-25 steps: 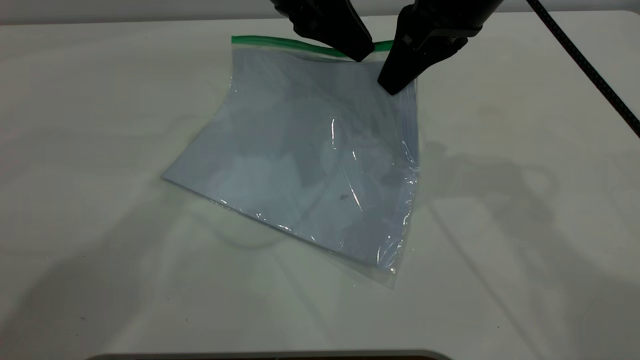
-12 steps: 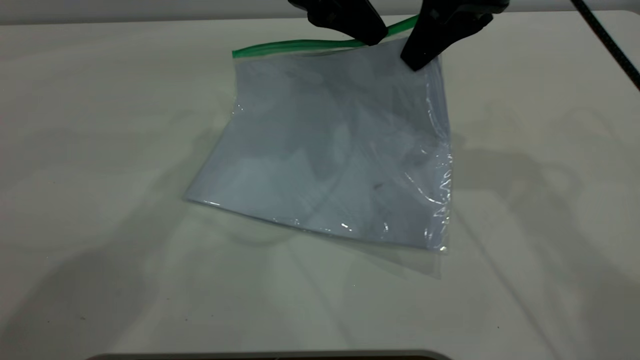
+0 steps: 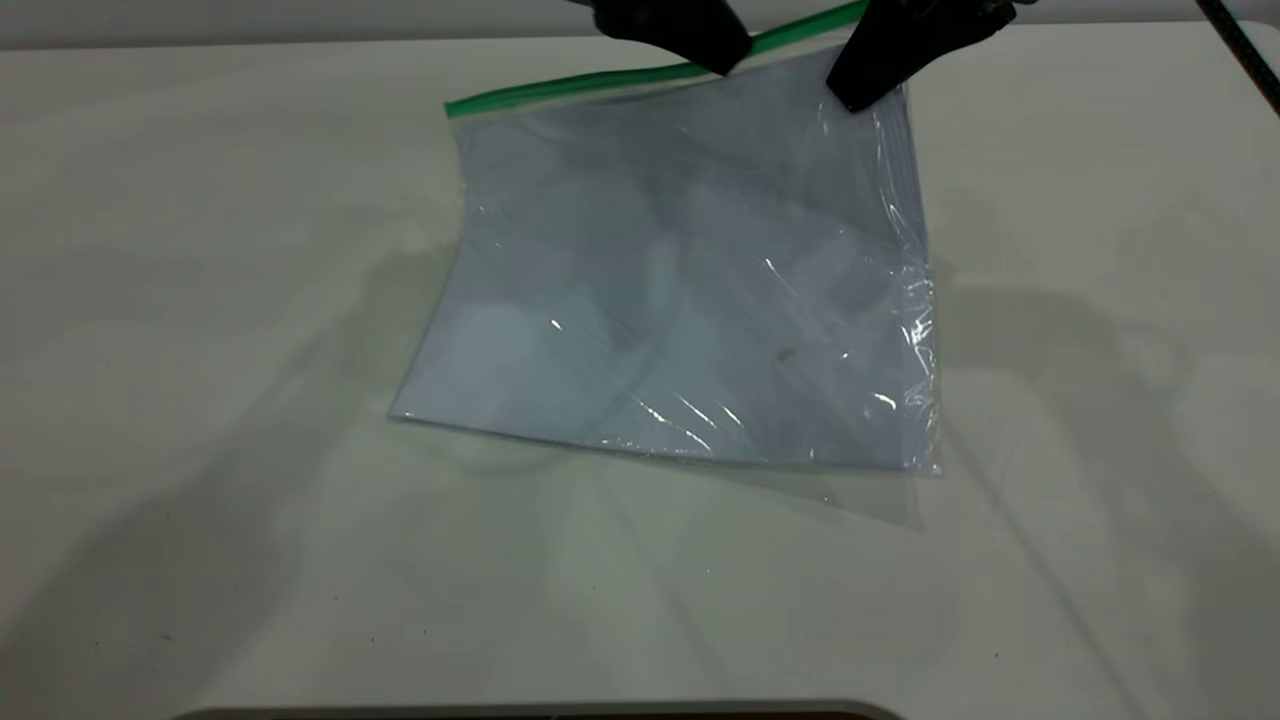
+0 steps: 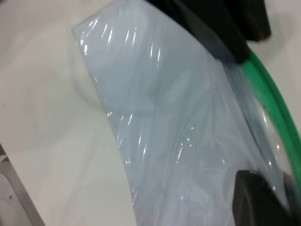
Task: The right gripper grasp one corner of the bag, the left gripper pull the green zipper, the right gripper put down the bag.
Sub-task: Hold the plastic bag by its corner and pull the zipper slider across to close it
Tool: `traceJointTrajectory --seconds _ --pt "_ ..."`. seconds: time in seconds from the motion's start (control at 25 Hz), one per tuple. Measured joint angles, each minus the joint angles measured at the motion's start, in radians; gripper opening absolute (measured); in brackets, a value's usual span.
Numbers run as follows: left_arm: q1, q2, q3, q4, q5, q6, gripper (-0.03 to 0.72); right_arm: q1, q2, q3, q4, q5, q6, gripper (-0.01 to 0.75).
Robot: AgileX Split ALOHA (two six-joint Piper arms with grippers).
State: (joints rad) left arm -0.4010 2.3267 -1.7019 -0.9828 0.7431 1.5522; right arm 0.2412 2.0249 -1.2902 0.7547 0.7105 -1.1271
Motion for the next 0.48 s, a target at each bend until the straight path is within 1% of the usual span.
traceJointTrajectory --seconds 0.24,0.48 --pt "0.040 0.000 0.000 0.030 0.006 -0.003 0.059 -0.002 -0.003 0.000 0.009 -0.011 -0.011 0.034" --pt "0.106 0.000 0.000 0.088 0.028 -0.074 0.060 -0.002 -0.003 -0.002 0.020 -0.017 -0.018 0.034"
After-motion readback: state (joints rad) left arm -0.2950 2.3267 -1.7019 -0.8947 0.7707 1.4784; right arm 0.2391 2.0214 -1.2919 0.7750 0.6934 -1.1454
